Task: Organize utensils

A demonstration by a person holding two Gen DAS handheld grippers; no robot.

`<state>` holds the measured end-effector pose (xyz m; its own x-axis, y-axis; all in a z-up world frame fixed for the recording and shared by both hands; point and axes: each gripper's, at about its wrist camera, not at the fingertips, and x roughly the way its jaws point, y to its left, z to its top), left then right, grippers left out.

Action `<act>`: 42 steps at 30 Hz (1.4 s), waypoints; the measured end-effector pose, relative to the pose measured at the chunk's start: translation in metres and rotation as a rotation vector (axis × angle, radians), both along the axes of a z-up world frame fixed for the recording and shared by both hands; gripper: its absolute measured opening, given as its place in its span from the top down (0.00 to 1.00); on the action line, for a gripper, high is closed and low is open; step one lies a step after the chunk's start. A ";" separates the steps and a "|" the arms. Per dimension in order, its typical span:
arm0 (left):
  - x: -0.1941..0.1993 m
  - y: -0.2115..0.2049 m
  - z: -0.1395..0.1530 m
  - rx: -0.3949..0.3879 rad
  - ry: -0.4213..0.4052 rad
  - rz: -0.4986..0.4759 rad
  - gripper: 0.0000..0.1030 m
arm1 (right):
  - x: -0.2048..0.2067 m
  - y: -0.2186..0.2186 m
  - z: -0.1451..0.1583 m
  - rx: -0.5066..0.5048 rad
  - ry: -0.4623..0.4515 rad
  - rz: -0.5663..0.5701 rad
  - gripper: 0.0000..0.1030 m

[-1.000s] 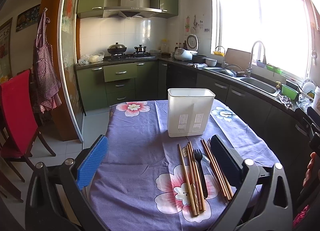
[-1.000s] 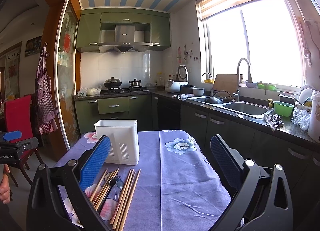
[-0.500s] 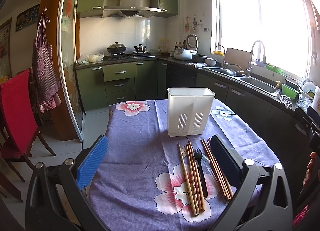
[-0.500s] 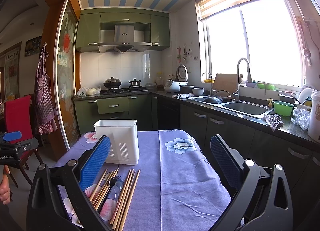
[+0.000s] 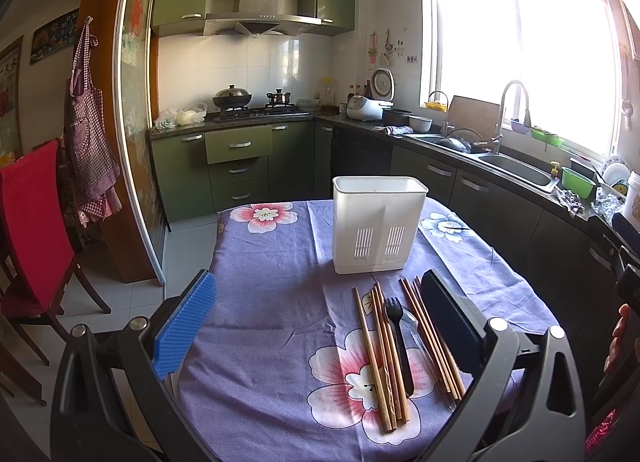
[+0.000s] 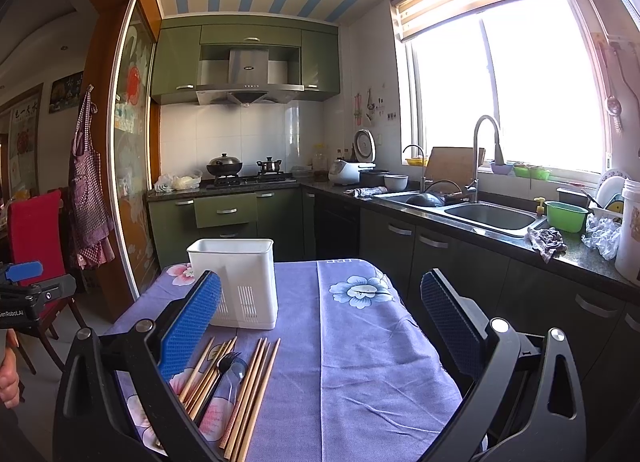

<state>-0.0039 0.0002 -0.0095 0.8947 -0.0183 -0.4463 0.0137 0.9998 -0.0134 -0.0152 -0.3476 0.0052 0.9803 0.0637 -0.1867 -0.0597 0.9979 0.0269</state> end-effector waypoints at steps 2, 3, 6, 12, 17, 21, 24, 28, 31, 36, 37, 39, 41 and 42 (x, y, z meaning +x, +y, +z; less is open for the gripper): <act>0.000 0.000 0.000 0.001 0.000 0.000 0.06 | 0.001 0.000 0.000 0.000 0.000 0.000 0.04; 0.000 0.001 0.000 -0.001 0.001 0.000 0.06 | 0.000 0.000 0.000 0.000 0.001 0.000 0.04; 0.000 0.001 0.000 -0.001 0.000 0.000 0.06 | 0.000 0.000 0.000 0.000 0.000 0.000 0.04; 0.000 -0.002 0.000 0.002 -0.001 -0.002 0.06 | 0.000 0.000 0.000 0.001 0.000 -0.001 0.04; 0.000 -0.003 -0.001 0.003 -0.001 -0.003 0.06 | 0.000 -0.001 0.001 0.000 0.001 -0.001 0.04; 0.000 -0.002 -0.001 0.002 -0.001 -0.001 0.06 | 0.000 -0.001 0.000 0.000 0.000 -0.001 0.04; 0.001 -0.005 -0.002 0.001 0.002 0.000 0.06 | 0.000 -0.001 0.000 0.001 0.001 0.000 0.04; 0.002 -0.008 -0.004 0.001 0.003 -0.001 0.06 | 0.001 -0.001 0.000 0.000 0.002 -0.001 0.04; 0.002 -0.007 -0.004 0.000 0.004 0.000 0.06 | 0.001 -0.001 -0.002 0.000 0.003 -0.002 0.04; 0.004 -0.004 -0.007 -0.012 0.012 0.003 0.06 | 0.002 -0.001 -0.002 -0.001 0.004 -0.002 0.04; 0.004 -0.004 -0.008 -0.013 0.012 0.004 0.06 | 0.002 -0.002 -0.003 0.000 0.004 -0.002 0.04; 0.004 -0.003 -0.008 -0.011 0.011 0.001 0.06 | 0.002 -0.001 -0.002 0.000 0.004 -0.002 0.04; 0.004 -0.003 -0.008 -0.011 0.011 0.001 0.06 | 0.002 -0.001 -0.003 0.000 0.006 -0.002 0.04; 0.004 -0.003 -0.008 -0.011 0.010 0.000 0.06 | 0.002 -0.001 -0.004 0.000 0.006 -0.002 0.04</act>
<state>0.0001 -0.0024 -0.0180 0.8900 -0.0230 -0.4554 0.0136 0.9996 -0.0241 -0.0131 -0.3488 0.0014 0.9793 0.0618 -0.1927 -0.0576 0.9980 0.0272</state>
